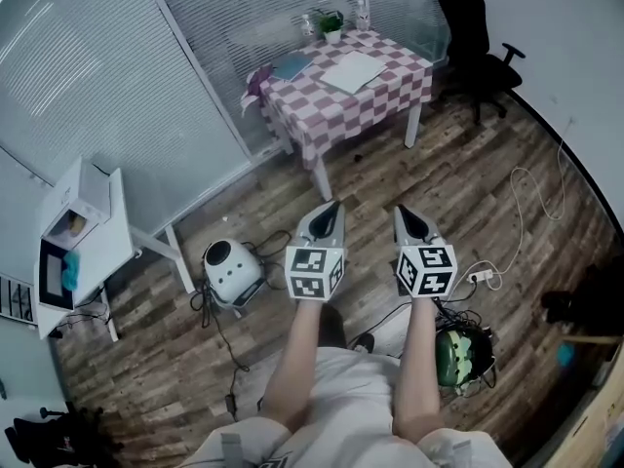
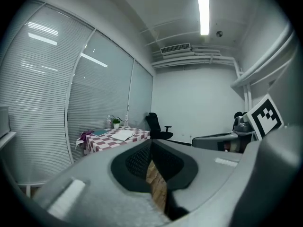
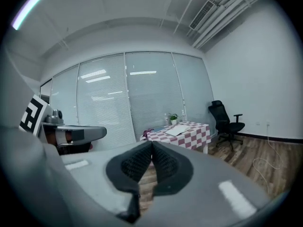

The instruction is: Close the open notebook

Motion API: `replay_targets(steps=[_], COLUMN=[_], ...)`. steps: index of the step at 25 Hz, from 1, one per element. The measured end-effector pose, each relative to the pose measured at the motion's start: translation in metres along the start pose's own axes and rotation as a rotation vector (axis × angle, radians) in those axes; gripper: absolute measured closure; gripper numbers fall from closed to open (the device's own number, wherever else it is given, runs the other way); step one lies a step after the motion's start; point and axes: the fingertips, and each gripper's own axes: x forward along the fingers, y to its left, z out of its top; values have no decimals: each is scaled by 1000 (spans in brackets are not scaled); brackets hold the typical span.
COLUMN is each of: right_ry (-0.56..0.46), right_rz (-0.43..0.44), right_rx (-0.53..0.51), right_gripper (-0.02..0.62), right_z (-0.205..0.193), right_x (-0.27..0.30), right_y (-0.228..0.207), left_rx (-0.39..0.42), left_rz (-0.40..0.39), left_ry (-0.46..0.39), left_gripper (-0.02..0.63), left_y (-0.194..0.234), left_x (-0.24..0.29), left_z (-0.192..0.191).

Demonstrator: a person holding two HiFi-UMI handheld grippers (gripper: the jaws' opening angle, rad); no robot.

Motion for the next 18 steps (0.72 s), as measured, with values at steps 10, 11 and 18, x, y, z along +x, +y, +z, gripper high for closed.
replay_targets(steps=[10, 11, 18], right_ry=[30, 35, 104], right_rz=[-32, -37, -99], right_rx=[20, 25, 39], right_gripper=[594, 594, 594], right_z=[-5, -6, -23], right_x=[40, 46, 104], right_y=[-11, -11, -37], left_rx=[-50, -54, -92], left_rz=[-32, -36, -81], left_ry=[20, 24, 58], left_gripper=[598, 598, 598], left_y=[33, 40, 82], left_x=[38, 42, 99], left_z=[-11, -13, -21])
